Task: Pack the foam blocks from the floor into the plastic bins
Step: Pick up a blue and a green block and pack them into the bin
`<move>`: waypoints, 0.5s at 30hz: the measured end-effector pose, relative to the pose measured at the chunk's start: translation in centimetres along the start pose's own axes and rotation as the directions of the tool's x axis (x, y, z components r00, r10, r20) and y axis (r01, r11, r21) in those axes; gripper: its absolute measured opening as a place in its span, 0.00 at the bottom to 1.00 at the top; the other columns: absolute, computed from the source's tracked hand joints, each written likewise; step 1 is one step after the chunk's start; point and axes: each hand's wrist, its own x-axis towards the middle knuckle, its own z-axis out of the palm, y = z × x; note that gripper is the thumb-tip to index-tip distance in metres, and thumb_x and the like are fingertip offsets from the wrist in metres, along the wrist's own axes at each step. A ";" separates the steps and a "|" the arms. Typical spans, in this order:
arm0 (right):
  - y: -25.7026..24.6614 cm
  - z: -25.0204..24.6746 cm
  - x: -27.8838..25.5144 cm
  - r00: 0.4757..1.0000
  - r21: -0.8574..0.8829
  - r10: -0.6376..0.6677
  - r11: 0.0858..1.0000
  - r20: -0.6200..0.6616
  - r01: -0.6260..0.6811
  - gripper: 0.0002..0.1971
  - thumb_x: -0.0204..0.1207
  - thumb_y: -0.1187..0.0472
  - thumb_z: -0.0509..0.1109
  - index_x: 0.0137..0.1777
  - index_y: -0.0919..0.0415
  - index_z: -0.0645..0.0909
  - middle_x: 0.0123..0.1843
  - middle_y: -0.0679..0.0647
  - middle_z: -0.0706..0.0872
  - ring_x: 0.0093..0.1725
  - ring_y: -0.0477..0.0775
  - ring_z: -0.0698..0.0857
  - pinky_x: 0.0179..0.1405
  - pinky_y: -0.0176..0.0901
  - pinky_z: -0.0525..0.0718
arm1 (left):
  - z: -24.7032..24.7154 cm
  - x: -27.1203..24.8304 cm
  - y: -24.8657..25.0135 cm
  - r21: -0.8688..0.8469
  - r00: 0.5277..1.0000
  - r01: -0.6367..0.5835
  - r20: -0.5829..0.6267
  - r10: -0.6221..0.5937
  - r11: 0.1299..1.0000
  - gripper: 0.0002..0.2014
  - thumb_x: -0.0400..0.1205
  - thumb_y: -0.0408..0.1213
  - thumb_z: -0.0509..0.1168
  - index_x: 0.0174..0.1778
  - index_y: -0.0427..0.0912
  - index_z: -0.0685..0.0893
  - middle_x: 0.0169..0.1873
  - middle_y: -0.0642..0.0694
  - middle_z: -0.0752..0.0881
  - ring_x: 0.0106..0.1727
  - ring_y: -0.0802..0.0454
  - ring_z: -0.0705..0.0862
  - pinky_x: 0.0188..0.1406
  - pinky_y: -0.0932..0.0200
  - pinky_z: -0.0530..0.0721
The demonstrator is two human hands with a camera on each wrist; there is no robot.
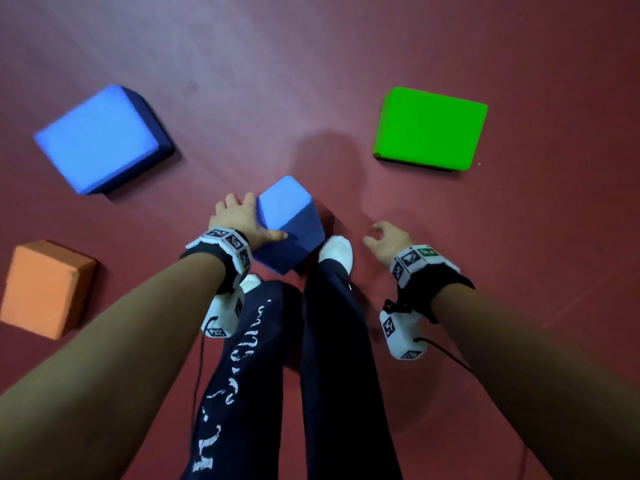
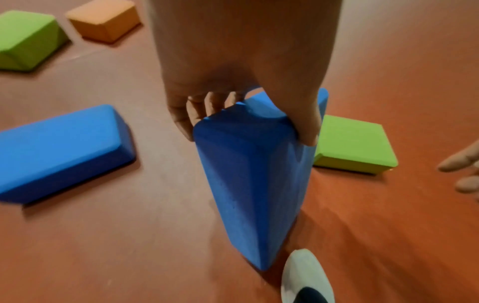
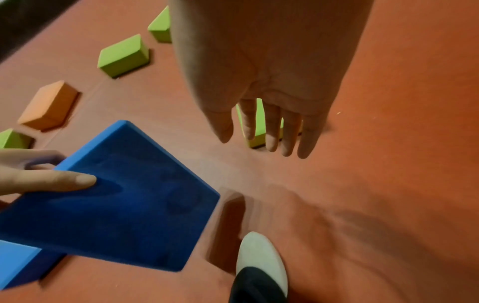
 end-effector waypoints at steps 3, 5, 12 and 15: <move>1.4 -4.9 -1.3 0.998 0.044 0.028 0.999 -0.053 -0.026 0.23 0.80 0.55 0.65 0.74 0.59 0.73 0.70 0.60 0.80 0.69 0.60 0.78 0.66 0.43 0.73 | -4.0 -1.2 4.5 -0.006 0.996 -0.014 -0.091 0.013 1.000 0.44 0.65 0.67 0.72 0.64 0.38 0.69 0.64 0.34 0.76 0.66 0.34 0.73 0.62 0.42 0.74; 2.3 -8.3 -0.7 0.993 0.054 0.045 0.998 -0.107 -0.039 0.22 0.80 0.55 0.65 0.73 0.60 0.73 0.70 0.60 0.80 0.69 0.61 0.77 0.65 0.43 0.73 | -6.5 -1.1 7.5 -0.010 0.982 -0.017 -0.190 0.015 1.000 0.43 0.66 0.66 0.72 0.63 0.36 0.68 0.64 0.34 0.77 0.66 0.34 0.74 0.61 0.41 0.74; 5.2 -16.5 7.9 0.984 0.257 0.131 0.962 -0.117 -0.097 0.23 0.80 0.58 0.65 0.74 0.63 0.72 0.71 0.61 0.78 0.70 0.62 0.77 0.66 0.43 0.72 | -8.5 4.2 17.8 -0.187 0.918 -0.021 -0.393 -0.056 0.982 0.42 0.69 0.63 0.71 0.63 0.31 0.69 0.61 0.33 0.75 0.61 0.32 0.75 0.57 0.40 0.74; 6.7 -18.0 13.0 0.972 0.246 0.192 0.957 -0.136 -0.154 0.23 0.78 0.58 0.66 0.72 0.62 0.72 0.69 0.65 0.79 0.66 0.64 0.79 0.61 0.46 0.75 | -7.1 7.3 21.2 -0.277 0.910 -0.002 -0.398 -0.113 0.961 0.43 0.69 0.62 0.73 0.64 0.29 0.68 0.61 0.32 0.75 0.60 0.31 0.76 0.59 0.41 0.72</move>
